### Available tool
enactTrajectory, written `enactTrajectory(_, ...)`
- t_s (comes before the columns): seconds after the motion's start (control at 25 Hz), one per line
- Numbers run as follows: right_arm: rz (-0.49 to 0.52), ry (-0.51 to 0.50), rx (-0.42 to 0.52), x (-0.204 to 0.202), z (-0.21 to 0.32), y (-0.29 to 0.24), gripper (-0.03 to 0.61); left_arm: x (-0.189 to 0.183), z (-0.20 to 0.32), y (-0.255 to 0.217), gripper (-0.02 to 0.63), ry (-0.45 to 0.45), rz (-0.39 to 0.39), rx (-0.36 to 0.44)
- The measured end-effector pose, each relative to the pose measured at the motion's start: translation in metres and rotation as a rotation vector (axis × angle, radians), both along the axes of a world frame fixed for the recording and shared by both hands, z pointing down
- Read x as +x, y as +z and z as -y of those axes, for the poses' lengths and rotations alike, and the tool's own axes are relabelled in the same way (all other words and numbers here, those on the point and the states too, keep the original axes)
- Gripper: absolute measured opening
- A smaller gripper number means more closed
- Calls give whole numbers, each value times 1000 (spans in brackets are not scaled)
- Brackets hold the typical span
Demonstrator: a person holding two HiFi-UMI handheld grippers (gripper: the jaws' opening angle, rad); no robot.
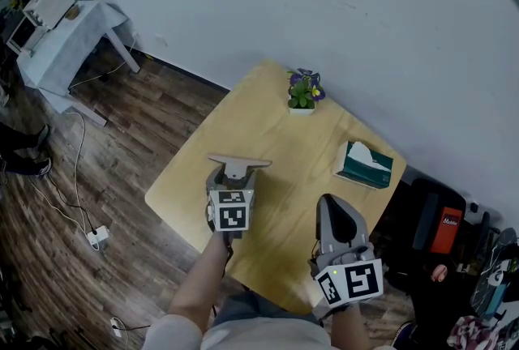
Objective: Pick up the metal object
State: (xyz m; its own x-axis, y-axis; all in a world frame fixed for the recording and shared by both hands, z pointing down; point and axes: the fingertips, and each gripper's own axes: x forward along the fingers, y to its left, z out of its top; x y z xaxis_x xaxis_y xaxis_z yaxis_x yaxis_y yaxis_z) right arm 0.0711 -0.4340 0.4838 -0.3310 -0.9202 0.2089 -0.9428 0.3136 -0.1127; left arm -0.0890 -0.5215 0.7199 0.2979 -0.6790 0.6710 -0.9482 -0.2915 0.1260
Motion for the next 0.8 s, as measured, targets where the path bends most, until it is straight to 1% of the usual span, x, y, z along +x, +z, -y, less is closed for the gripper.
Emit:
enactTrajectory(0.24,-11,4,-9,3,2,4,2,-3,4,10,333,-38,20,-34)
enactTrajectory(0.32,-12,3,-10,3,3,4,2,-3,5,10,314,-45,31,-40)
enactTrajectory(0.48,-10,-6,-9,0,4,3,2,-3,2,7,308,-9,46,-42)
enactTrajectory(0.68,-5,-27,2,-10,5,-1,2,-4,-7,-15,304,27,5,-17)
enactTrajectory(0.8,-5,-43,12,-17,4,-6,2,-6,-15,-19,304,41,15,13)
